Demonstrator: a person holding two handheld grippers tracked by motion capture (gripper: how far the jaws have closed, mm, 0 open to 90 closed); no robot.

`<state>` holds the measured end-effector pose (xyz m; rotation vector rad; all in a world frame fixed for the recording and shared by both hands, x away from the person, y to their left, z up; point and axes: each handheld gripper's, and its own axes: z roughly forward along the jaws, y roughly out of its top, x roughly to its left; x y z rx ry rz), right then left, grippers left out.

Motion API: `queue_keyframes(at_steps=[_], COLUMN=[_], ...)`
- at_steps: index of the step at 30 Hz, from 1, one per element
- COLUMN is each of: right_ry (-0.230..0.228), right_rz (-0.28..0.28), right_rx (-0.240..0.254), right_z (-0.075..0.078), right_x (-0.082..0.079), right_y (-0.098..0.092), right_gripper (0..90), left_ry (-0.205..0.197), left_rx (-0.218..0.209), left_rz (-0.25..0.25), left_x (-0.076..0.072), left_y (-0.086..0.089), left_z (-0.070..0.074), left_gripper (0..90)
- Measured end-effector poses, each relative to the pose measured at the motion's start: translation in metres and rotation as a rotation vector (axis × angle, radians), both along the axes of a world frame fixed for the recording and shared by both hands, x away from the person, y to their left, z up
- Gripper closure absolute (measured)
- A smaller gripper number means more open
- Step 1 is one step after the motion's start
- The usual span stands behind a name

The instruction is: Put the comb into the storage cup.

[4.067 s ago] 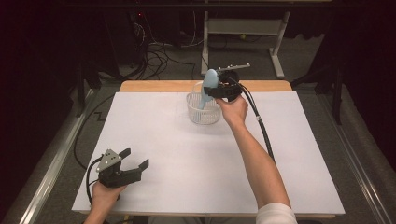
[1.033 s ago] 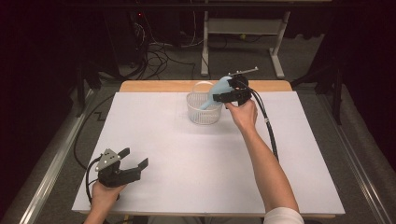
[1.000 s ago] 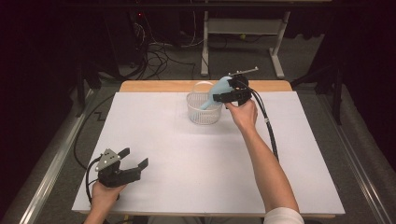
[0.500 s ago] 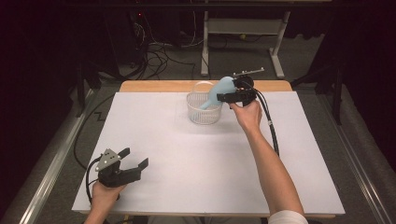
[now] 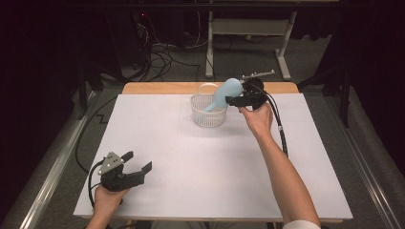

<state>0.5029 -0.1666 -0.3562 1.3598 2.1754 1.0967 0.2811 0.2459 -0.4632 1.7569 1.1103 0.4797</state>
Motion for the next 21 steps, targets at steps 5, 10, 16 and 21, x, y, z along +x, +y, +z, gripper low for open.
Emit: queue_keyframes(at_steps=[5,10,16,21], right_ry=[-0.004,-0.013,-0.024,-0.032], right_rz=[0.003,0.005,0.006,0.003], right_rx=[0.002,-0.001,-0.012,-0.014], right_z=[0.001,0.002,0.006,0.008], right_x=[-0.002,-0.005,-0.010,-0.013], right_y=[-0.003,-0.005,-0.010,-0.014], right_gripper=[21.8,21.8,21.8,21.8], left_ry=[0.000,0.000,0.000,0.000], left_rx=[-0.002,-0.003,-0.002,-0.003], left_rz=[0.002,0.004,0.003,0.004], left_x=[0.000,0.000,0.000,-0.001], left_y=[0.000,0.001,0.001,0.001], left_z=[0.000,0.000,0.000,0.000], left_gripper=[13.9,13.9,13.9,13.9])
